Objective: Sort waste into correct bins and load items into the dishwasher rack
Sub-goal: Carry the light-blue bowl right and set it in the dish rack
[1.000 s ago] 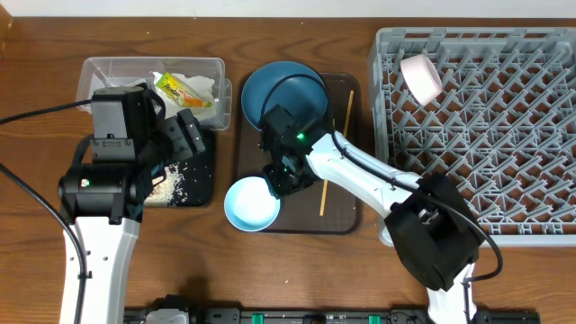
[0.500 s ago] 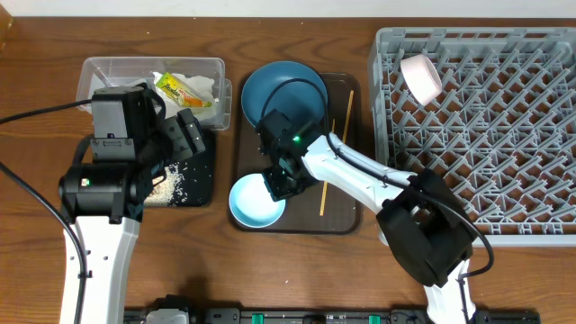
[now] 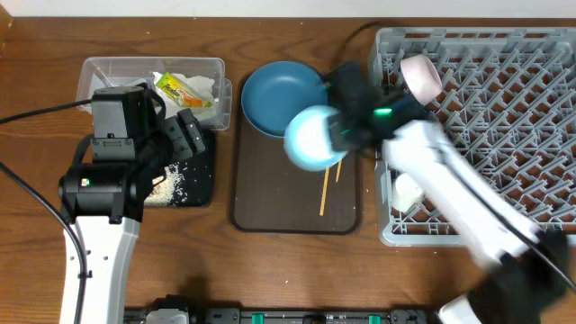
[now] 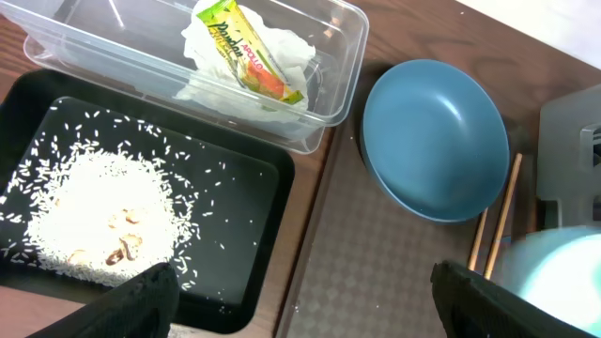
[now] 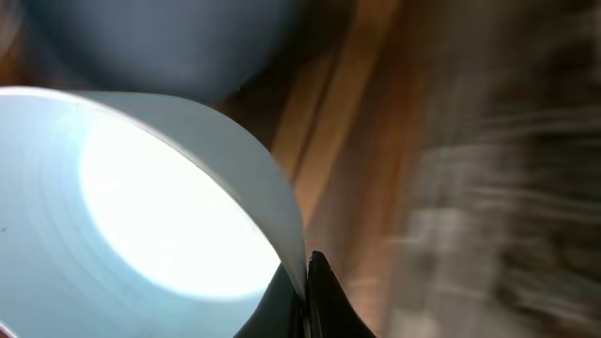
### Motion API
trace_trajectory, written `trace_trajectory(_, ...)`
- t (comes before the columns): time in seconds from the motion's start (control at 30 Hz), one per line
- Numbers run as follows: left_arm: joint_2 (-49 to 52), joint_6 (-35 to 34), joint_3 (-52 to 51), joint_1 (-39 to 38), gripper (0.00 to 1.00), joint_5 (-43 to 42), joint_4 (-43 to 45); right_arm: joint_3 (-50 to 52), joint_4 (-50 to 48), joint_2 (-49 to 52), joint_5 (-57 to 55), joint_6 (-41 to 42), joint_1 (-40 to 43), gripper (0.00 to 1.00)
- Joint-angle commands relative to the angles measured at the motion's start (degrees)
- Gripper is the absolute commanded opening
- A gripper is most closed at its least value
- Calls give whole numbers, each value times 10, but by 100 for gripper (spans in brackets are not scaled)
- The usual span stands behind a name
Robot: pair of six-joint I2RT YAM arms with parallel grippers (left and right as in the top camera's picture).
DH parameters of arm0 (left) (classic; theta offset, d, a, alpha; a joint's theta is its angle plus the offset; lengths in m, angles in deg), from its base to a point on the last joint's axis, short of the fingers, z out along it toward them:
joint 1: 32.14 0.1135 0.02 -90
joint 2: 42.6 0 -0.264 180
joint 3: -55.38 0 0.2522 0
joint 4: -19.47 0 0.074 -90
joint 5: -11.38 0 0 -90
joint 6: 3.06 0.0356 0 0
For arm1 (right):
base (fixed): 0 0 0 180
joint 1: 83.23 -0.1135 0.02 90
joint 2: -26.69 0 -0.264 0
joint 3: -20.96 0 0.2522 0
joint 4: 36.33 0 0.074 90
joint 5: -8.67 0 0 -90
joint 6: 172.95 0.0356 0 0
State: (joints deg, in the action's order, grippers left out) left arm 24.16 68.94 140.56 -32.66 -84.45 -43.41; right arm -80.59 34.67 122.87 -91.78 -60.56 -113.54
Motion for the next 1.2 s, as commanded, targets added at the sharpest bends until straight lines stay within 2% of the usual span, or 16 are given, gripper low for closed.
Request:
trace_trajectory(0.0,2,3,13,2,89,5,-1,-8,12,-49,-228,18,43,1)
trace_trajectory(0.07,2,3,13,2,89,5,-2,-8,25,-60,-347,18,66,1)
trace_trajectory(0.17,2,3,13,2,89,5,-2,-8,56,-56,-460,18,94,1)
trace_trajectory(0.27,2,3,13,2,89,5,-2,-7,70,-41,-492,14,121,1)
trace_trajectory(0.37,2,3,13,2,89,5,-2,-7,68,-17,-505,-31,133,1)
trace_trajectory(0.6,2,3,13,2,89,5,-2,-7,69,72,-666,-134,134,1)
trace_trajectory(0.7,2,3,13,2,89,5,-1,-7,73,110,-673,-163,132,1)
trace_trajectory(0.97,2,3,13,2,89,5,-2,-7,80,163,-669,-162,124,1)
trace_trajectory(1.17,2,3,13,2,89,5,-2,-7,90,165,-561,-162,105,1)
